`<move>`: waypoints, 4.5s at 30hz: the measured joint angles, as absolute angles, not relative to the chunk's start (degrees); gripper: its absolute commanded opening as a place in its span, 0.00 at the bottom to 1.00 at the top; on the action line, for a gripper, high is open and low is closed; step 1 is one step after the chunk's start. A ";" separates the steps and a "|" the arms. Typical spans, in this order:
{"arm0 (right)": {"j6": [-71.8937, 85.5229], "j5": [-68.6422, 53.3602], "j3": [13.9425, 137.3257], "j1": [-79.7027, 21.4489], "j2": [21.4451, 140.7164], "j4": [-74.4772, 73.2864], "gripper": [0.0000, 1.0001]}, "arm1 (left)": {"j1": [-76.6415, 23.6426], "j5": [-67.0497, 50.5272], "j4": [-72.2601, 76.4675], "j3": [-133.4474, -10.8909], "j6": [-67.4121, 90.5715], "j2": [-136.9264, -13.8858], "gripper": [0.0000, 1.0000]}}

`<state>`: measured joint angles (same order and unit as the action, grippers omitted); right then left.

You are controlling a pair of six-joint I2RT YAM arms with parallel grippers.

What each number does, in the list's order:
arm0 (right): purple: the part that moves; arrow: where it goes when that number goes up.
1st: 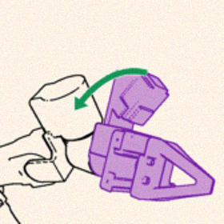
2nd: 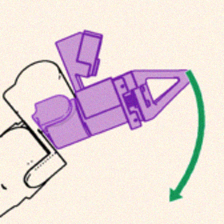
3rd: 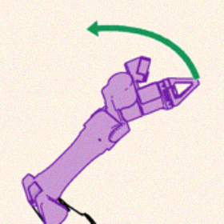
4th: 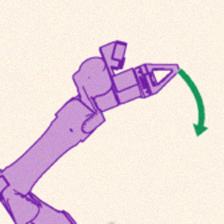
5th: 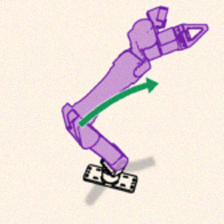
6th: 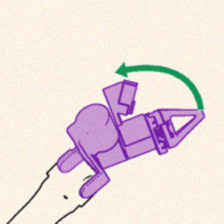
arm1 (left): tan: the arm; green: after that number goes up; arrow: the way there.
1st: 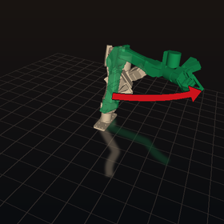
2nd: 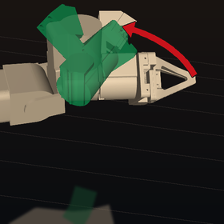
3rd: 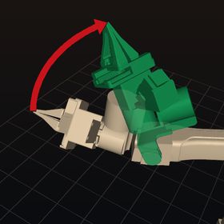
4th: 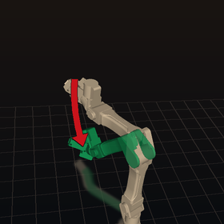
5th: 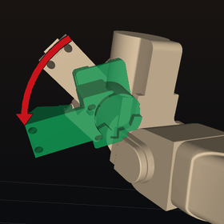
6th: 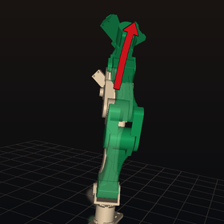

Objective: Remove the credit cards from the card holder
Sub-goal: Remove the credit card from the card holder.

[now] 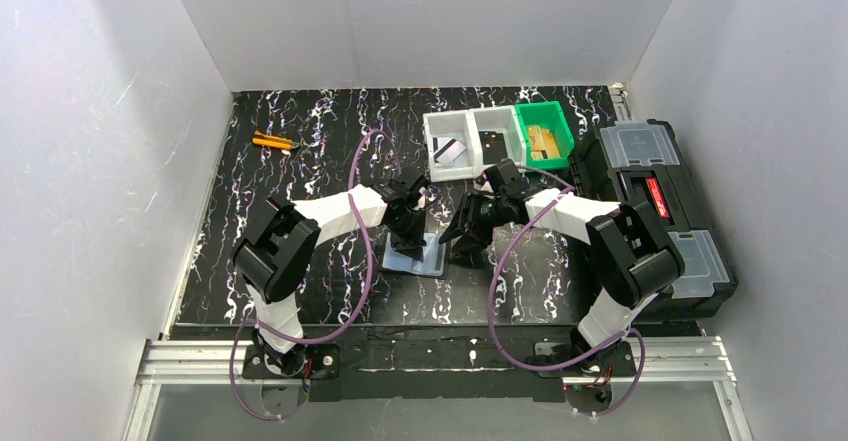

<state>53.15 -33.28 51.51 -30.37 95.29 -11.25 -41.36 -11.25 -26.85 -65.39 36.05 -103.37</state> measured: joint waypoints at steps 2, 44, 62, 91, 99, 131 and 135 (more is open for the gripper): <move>53.45 -33.43 52.23 -30.81 96.14 -10.76 0.50 | -41.19 -11.62 -26.55 -65.12 36.07 -103.26 0.00; 49.28 -35.99 60.16 -33.52 109.03 -8.43 0.22 | -39.07 -18.06 -20.01 -60.16 35.94 -101.12 0.00; 47.66 -34.11 60.10 -33.56 109.23 -9.50 0.01 | -39.05 -18.59 -27.05 -60.69 34.85 -95.04 0.36; 49.47 -34.87 74.52 -42.46 111.42 -13.87 0.56 | -32.60 -8.97 -40.40 -58.43 31.75 -77.43 0.23; 49.80 -34.92 76.01 -44.36 118.15 -14.06 0.57 | -32.21 -9.04 -40.86 -58.43 31.07 -76.27 0.23; 48.84 -32.29 74.63 -39.00 107.63 -18.59 0.61 | -31.99 -14.76 -38.46 -60.64 32.21 -78.48 0.27; 48.29 -31.00 70.87 -37.15 104.53 -19.68 0.61 | -31.99 -16.95 -36.47 -60.77 33.63 -80.55 0.28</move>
<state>48.29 -31.00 70.87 -37.15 104.53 -19.68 -31.99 -16.95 -36.47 -60.77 33.63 -80.55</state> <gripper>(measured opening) 0.610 0.271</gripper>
